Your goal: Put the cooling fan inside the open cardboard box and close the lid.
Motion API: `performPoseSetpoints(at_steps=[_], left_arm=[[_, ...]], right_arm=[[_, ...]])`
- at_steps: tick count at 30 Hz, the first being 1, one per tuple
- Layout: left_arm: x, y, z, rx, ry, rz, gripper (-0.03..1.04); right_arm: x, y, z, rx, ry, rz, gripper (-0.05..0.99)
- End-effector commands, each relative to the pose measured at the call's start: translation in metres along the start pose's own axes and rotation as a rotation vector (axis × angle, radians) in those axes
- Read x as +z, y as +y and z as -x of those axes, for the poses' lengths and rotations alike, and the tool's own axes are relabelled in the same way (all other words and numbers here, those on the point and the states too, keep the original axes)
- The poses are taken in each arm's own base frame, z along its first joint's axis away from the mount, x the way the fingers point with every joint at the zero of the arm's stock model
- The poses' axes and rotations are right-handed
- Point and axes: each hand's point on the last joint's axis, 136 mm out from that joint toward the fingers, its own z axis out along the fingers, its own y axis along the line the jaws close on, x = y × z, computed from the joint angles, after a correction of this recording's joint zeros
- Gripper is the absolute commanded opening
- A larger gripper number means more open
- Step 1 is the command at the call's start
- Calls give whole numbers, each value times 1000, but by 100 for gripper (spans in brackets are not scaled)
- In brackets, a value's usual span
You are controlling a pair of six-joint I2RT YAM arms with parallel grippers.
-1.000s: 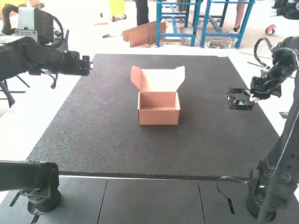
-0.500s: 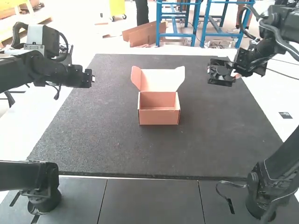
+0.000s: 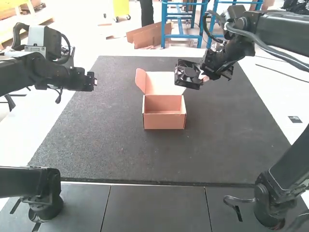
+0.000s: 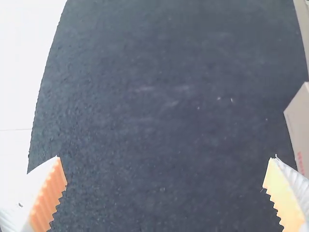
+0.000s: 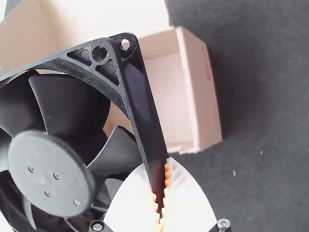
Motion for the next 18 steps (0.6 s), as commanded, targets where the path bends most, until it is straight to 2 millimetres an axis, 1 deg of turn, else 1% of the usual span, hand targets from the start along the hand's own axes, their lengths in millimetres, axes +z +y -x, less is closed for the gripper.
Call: performPoseSetpoints(at_steps=[1, 5, 10, 15, 18], left_arm=[[-8, 0, 7, 17, -33, 6, 97], [-8, 0, 9, 37, -39, 6, 97], [-9, -1, 11, 49, -47, 4, 97], [-9, -2, 13, 49, -51, 2, 97], [-10, -1, 14, 48, -56, 3, 97]], right_arm=[[7, 28, 7, -32, -25, 14, 0], [31, 50, -4, -87, 26, 15, 0], [64, 64, -5, -131, 66, -10, 0], [91, 65, 4, -152, 74, -52, 0], [105, 61, 8, -154, 81, -82, 0]])
